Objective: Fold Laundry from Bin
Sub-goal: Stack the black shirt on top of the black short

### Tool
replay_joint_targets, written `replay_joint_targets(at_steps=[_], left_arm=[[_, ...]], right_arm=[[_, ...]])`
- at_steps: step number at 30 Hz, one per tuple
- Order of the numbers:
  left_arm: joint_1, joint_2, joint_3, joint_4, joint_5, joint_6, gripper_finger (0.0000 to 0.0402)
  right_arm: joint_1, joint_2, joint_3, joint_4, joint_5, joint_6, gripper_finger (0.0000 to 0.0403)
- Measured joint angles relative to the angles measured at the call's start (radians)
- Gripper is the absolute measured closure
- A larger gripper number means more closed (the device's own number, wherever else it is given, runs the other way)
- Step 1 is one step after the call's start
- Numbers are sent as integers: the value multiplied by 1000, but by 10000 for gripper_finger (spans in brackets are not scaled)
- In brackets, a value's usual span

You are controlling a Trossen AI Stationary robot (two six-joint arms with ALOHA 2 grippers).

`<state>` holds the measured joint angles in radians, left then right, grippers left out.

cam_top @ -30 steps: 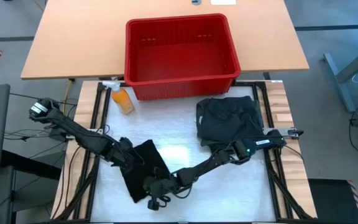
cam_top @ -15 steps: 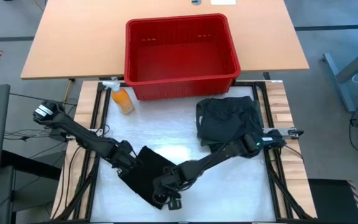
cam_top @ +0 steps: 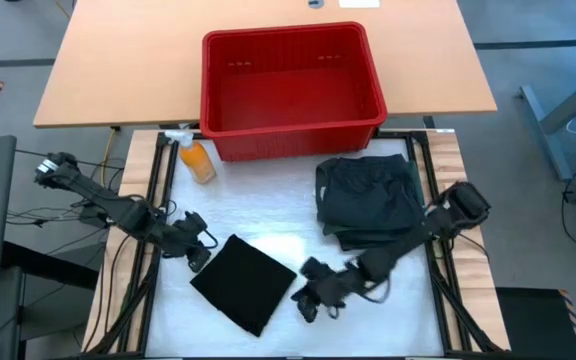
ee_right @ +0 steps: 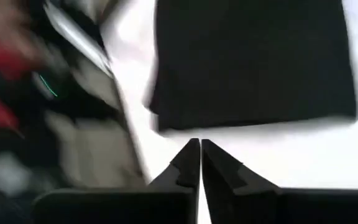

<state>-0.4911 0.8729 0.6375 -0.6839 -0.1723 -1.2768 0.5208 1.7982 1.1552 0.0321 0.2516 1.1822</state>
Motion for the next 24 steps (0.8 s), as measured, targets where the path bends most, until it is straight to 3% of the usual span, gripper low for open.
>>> replay_joint_targets(at_steps=[4, 8, 13, 16, 20, 24], left_arm=[[0, -51, -45, 6, -17, -1, 350], [0, -63, -91, 39, -15, -9, 281], [0, -51, -177, 177, 9, -34, 186], [0, -39, -208, 197, -29, -62, 141], [0, -4, -217, 227, -76, -61, 108], [0, 62, -217, 231, -57, -60, 103]], right_arm=[[50, 9, -99, 285, 84, 213, 324], [58, 72, -103, 299, 92, 313, 275], [74, 130, -99, 323, 189, 431, 203], [75, 176, -102, 326, 201, 516, 169], [73, 227, -94, 410, 225, 561, 147], [65, 275, -49, 423, 273, 574, 144]])
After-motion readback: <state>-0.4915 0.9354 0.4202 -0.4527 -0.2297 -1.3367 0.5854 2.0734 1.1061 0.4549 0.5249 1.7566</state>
